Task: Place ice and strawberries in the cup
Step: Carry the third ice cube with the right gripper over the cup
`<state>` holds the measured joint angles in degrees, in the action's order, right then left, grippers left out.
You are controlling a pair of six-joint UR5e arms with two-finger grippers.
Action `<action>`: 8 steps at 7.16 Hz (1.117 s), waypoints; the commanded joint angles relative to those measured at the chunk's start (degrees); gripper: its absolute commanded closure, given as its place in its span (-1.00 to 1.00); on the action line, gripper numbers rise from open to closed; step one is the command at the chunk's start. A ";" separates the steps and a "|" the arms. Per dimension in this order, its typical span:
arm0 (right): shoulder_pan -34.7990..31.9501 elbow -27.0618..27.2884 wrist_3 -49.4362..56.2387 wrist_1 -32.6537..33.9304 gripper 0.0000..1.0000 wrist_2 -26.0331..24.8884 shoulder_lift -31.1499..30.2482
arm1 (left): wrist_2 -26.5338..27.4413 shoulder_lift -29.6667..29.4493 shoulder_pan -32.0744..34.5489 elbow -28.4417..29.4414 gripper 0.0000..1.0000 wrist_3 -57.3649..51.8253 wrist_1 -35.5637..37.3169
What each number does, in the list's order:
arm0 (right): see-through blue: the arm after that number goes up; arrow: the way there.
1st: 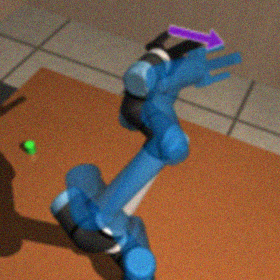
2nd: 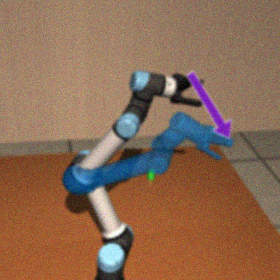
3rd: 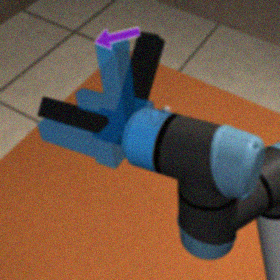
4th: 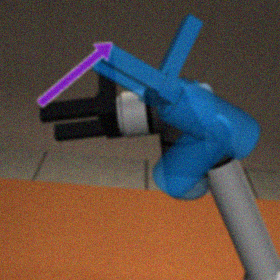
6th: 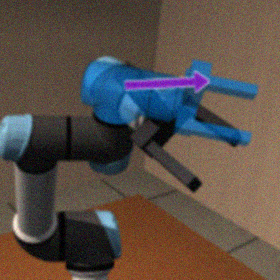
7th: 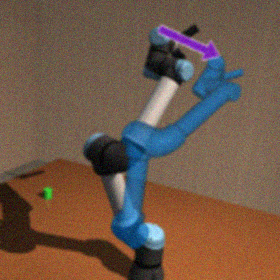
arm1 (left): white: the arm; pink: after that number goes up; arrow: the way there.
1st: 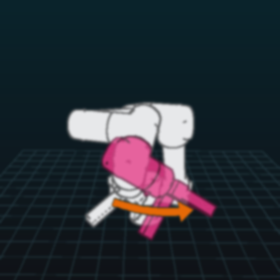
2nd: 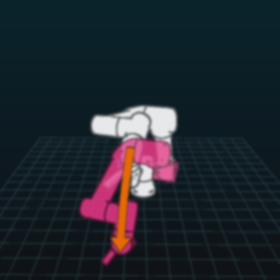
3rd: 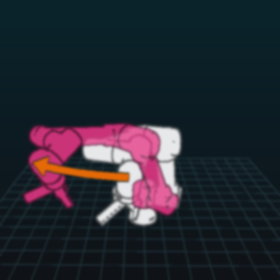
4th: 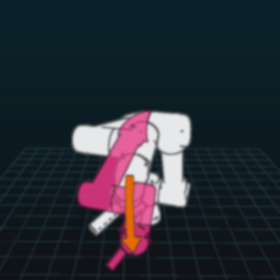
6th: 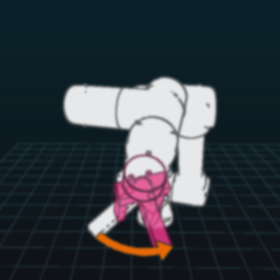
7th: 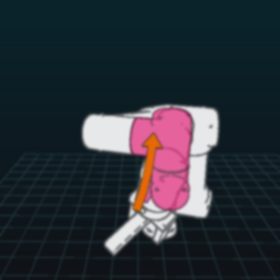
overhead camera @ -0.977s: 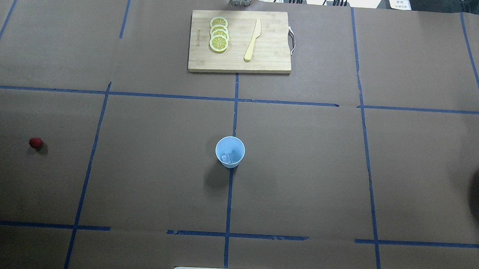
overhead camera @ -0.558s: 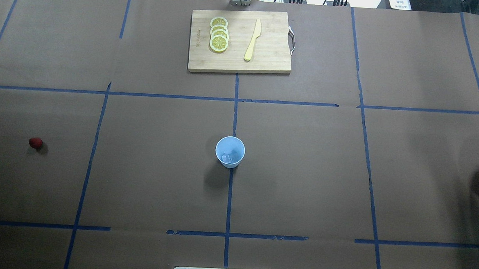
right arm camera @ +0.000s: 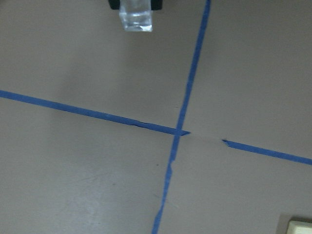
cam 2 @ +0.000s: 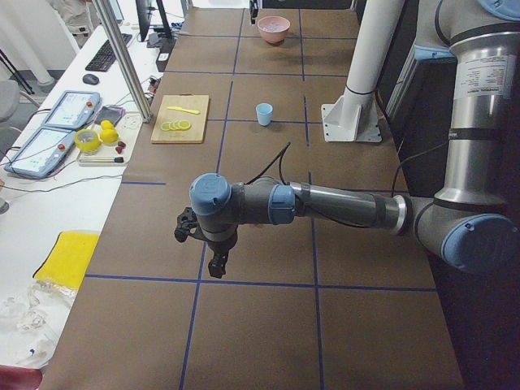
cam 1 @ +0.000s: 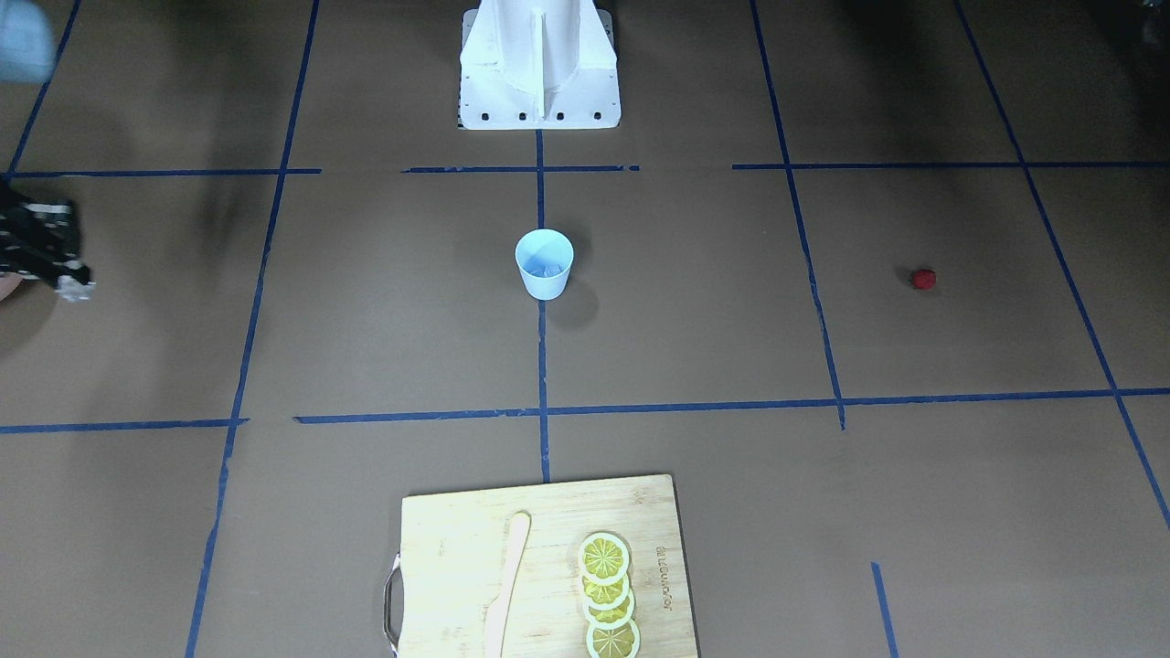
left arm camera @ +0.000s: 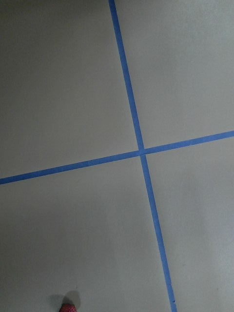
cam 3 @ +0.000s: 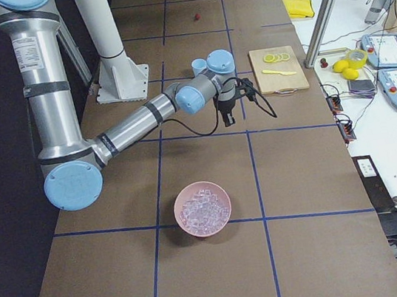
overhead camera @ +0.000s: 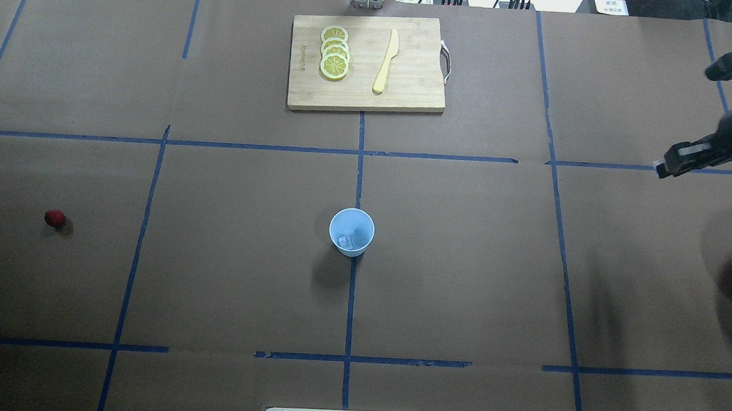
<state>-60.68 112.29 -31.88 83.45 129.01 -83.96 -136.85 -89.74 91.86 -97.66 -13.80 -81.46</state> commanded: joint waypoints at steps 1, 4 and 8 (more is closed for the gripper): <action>10.54 0.04 -13.58 1.52 1.00 -5.58 7.55 | 0.09 0.00 -0.02 0.37 -1.00 0.09 -0.01; 22.42 -4.33 -28.71 12.66 1.00 -16.04 23.95 | 0.26 -0.09 -0.02 0.37 -1.00 0.35 -0.01; 32.45 -13.10 -44.74 15.15 1.00 -25.45 39.61 | 0.27 0.00 -0.02 -0.16 -1.00 0.35 -0.01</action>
<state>-31.15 103.67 -72.68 97.66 106.83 -49.88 -136.52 -89.74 91.86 -97.89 -13.45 -81.44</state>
